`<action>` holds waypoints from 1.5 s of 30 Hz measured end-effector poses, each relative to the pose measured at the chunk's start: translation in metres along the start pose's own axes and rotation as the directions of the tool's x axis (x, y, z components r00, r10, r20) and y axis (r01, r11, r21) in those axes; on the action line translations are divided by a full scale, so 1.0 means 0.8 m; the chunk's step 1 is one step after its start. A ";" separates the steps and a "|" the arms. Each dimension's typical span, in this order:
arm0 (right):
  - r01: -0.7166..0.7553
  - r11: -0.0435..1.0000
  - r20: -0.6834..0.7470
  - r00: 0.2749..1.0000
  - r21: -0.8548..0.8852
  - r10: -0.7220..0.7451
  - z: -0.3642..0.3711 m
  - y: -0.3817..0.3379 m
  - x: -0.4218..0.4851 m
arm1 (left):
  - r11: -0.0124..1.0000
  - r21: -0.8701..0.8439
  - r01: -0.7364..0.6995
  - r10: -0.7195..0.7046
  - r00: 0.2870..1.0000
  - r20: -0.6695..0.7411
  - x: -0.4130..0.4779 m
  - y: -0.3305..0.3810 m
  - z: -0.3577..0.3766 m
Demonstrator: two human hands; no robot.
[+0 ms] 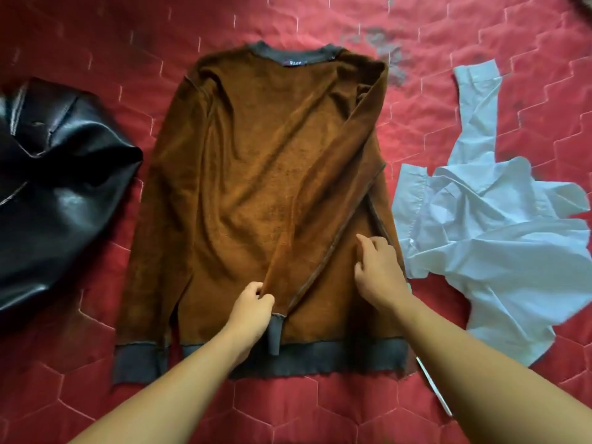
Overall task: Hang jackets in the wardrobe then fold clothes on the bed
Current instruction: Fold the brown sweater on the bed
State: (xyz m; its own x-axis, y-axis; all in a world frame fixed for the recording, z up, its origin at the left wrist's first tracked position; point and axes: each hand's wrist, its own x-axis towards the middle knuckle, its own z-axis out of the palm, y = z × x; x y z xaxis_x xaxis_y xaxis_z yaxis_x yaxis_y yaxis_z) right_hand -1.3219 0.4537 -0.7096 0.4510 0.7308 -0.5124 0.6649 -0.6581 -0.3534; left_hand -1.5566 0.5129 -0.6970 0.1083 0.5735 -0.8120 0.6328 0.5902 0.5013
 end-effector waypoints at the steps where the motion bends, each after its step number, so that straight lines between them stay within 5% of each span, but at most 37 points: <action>1: 0.049 0.998 0.002 0.999 -0.048 -0.049 -0.006 -0.002 0.010 | 0.999 0.027 -0.024 0.025 1.000 -0.019 0.004 0.001 -0.003; 8: 0.375 0.882 0.003 0.921 -0.287 -0.390 -0.015 0.007 0.110 | 0.897 0.333 -0.291 0.330 0.942 -0.067 0.047 0.051 0.009; 14: -0.068 0.964 -0.294 0.956 -0.257 -0.011 -0.054 0.052 0.153 | 0.852 0.373 -0.369 0.389 0.921 0.022 0.063 0.073 0.021; 18: 0.185 0.841 -0.326 0.862 -0.509 -0.388 -0.049 0.043 0.169 | 0.835 0.430 -0.344 0.430 0.895 -0.118 0.077 0.083 0.030; 20: 0.350 0.830 -0.314 0.805 -0.434 -0.503 -0.048 0.035 0.188 | 0.817 0.457 -0.352 0.468 0.868 -0.167 0.088 0.097 0.037; 22: 0.381 0.891 -0.329 0.832 -0.246 -0.447 -0.055 0.039 0.203 | 0.801 0.488 -0.346 0.475 0.864 -0.167 0.102 0.115 0.040; 25: 0.120 0.980 -0.405 0.913 0.160 -0.046 -0.080 0.049 0.210 | 0.829 0.469 -0.306 0.413 0.900 -0.142 0.116 0.132 0.031; 27: 0.017 0.959 -0.433 0.894 0.284 0.112 -0.100 0.046 0.219 | 0.830 0.460 -0.315 0.409 0.905 -0.120 0.119 0.129 0.022; 31: 0.212 0.974 -0.448 0.881 0.085 -0.152 -0.117 0.008 0.265 | 0.863 0.403 -0.306 0.371 0.924 -0.092 0.116 0.114 0.008; 34: 0.170 0.968 -0.280 0.953 0.182 -0.115 -0.125 -0.028 0.310 | 0.901 0.303 -0.311 0.340 0.939 -0.049 0.108 0.106 0.007; 37: 0.185 0.911 -0.345 0.937 0.369 -0.051 -0.151 -0.061 0.336 | 0.943 0.195 -0.269 0.274 0.962 -0.001 0.096 0.093 0.007; 39: 0.283 0.887 -0.408 0.905 0.364 -0.121 -0.159 -0.083 0.342 | 0.951 0.156 -0.268 0.267 0.963 0.026 0.091 0.088 0.009; 42: 0.375 0.824 -0.299 0.917 0.425 -0.263 -0.149 -0.116 0.330 | 0.959 0.117 -0.257 0.255 0.966 0.029 0.090 0.086 0.010; 45: 0.359 0.883 -0.364 0.900 0.303 -0.241 -0.135 -0.108 0.323 | 0.967 0.058 -0.248 0.245 0.968 0.050 0.085 0.085 0.007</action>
State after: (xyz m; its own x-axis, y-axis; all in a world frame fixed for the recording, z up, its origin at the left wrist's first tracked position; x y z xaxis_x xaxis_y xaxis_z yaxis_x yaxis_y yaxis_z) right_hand -1.1985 0.7190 -0.7267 0.4625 0.8820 -0.0908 0.5685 -0.3736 -0.7330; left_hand -1.5018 0.5891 -0.7200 0.2986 0.6717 -0.6780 0.6298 0.3951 0.6688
